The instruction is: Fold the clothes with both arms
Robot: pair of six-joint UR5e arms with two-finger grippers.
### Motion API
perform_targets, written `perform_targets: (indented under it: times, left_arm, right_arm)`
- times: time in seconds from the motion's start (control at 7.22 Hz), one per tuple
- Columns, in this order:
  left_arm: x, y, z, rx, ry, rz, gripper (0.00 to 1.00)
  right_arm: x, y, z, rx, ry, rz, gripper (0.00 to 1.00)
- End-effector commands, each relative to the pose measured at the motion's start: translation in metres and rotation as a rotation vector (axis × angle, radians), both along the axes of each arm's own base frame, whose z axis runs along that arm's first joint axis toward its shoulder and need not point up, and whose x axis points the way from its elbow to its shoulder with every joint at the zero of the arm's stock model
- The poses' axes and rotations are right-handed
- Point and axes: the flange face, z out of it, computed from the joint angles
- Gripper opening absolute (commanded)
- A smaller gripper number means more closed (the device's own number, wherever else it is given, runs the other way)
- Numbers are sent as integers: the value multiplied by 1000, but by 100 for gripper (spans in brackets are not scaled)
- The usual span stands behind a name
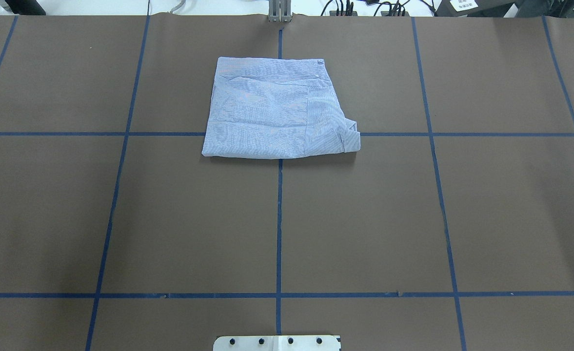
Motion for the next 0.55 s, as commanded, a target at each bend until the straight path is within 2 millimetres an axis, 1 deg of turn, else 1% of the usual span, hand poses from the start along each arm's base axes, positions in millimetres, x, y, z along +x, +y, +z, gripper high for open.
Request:
perform_targets:
  times: [0.0,0.42]
  left_arm:
    - [2,-1,1,1,0,5,100]
    - [4,-5,-4,10,0,9,100]
  right_arm:
    - [0,0,-1,2,2,1,100]
    - [1,-1,-5,12,15,4,100]
